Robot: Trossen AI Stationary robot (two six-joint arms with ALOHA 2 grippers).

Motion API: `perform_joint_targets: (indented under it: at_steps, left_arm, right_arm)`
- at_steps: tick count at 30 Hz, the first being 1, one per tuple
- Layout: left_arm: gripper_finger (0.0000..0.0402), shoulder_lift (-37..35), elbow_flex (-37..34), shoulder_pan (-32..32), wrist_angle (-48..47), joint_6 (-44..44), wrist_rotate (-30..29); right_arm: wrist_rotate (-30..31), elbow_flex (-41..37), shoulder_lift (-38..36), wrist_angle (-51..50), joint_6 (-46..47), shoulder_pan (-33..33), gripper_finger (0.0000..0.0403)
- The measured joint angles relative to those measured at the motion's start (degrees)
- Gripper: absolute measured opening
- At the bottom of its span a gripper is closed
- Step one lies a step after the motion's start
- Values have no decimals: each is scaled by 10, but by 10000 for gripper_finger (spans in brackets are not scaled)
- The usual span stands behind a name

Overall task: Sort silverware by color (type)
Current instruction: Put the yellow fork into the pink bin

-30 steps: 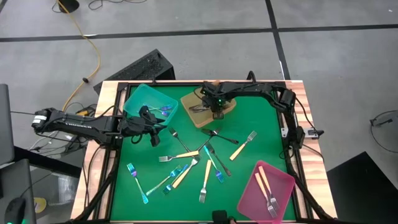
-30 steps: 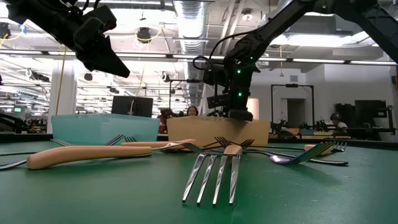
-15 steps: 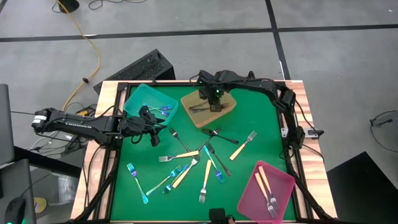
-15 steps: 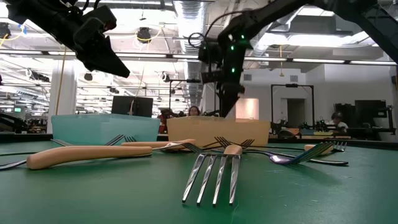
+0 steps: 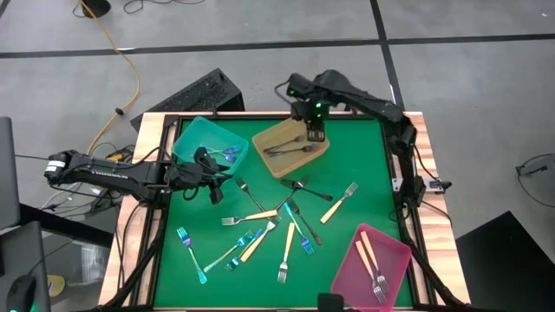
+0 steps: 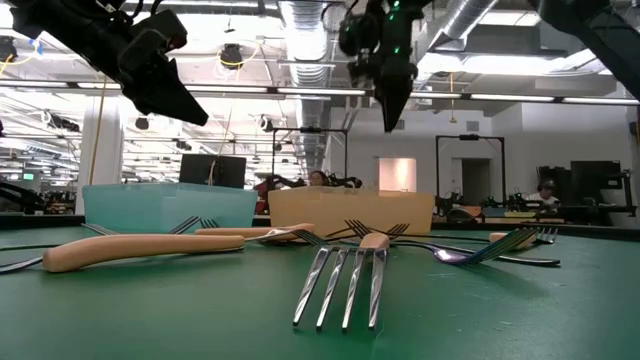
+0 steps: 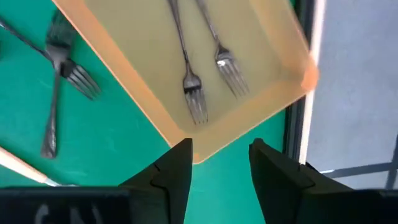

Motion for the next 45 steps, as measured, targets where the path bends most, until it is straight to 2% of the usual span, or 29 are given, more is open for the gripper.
perform_joint_targets:
  at_steps: [15, 21, 26, 34, 40, 45]
  left_arm:
    - [114, 0, 0, 0, 0, -3, 0]
    - [114, 0, 0, 0, 0, -12, 0]
    - [114, 0, 0, 0, 0, -12, 0]
    - [114, 0, 0, 0, 0, -11, 0]
    - [114, 0, 0, 0, 0, -9, 0]
    - [114, 0, 0, 0, 0, -9, 0]
  right_arm:
    - [-30, 0, -173, -5, 97, -11, 170]
    - [-30, -31, -237, -5, 150, 6, 170]
    - [-30, -125, -304, -5, 205, 40, 170]
    - [-29, -345, -429, 31, 313, 134, 170]
    - [-29, -494, -503, 113, 434, 224, 170]
    - [-28, -596, -523, 207, 480, 293, 170]
